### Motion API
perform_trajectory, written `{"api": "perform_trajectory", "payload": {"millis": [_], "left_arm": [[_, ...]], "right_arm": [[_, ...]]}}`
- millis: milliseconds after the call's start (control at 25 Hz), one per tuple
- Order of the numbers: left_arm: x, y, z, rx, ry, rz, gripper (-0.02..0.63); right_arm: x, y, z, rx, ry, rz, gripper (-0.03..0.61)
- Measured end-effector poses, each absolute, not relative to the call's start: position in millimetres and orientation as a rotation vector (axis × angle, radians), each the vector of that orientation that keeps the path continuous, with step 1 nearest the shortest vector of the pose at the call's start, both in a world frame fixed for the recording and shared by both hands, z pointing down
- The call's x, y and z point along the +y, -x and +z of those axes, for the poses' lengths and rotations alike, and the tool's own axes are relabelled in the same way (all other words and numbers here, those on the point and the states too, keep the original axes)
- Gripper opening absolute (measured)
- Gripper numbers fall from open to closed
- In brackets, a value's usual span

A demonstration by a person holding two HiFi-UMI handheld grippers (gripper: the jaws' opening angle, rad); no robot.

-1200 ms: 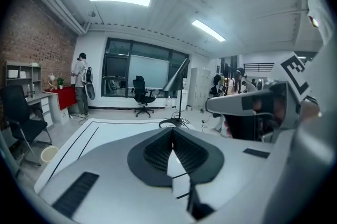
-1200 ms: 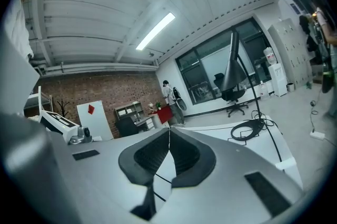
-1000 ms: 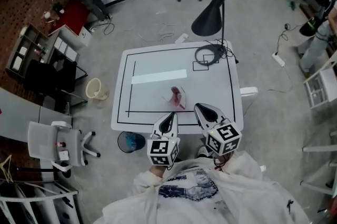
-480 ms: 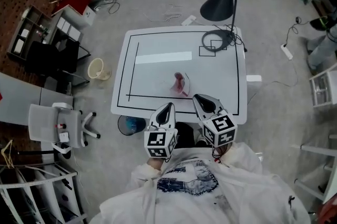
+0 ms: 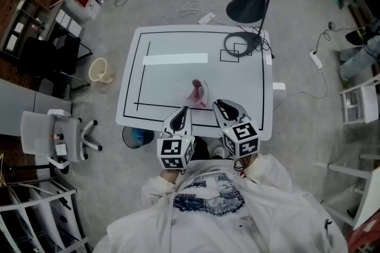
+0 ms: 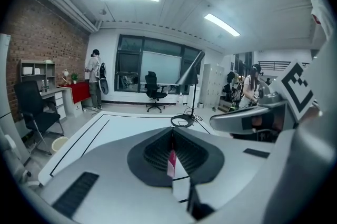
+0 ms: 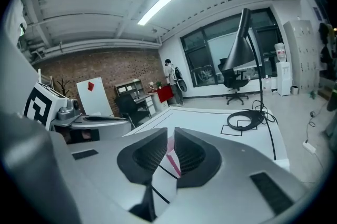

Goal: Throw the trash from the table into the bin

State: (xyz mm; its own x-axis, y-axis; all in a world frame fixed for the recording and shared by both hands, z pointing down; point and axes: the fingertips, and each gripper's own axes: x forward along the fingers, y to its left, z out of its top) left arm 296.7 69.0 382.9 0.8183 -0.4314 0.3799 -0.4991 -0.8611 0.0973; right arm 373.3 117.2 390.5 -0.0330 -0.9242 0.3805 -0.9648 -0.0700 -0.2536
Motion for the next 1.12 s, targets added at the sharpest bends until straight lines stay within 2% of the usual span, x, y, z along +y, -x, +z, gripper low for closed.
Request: {"api": "perform_trajectory", "payload": {"millis": [280, 400, 680, 840, 1120], "left_arm": [[53, -295, 382, -0.766, -2.786, 0.51, 0.008], [51, -293, 385, -0.774, -2.78, 0.523, 0.008], [46, -285, 389, -0.798, -2.762, 0.546, 0.008], [40, -278, 387, -0.828, -2.753, 0.555, 0.008], [21, -265, 385, -0.896, -2.736, 0.561, 0.008]], "right_arm": [[108, -370, 395, -2.088, -2.082, 0.732, 0.037], [103, -366, 403, -2.099, -2.056, 0.783, 0.162], [93, -355, 424, -2.094, -1.996, 0.843, 0.307], [82, -354, 433, -2.08, -2.001, 0.837, 0.415], [64, -351, 460, -2.026, -1.909, 0.837, 0.422]]}}
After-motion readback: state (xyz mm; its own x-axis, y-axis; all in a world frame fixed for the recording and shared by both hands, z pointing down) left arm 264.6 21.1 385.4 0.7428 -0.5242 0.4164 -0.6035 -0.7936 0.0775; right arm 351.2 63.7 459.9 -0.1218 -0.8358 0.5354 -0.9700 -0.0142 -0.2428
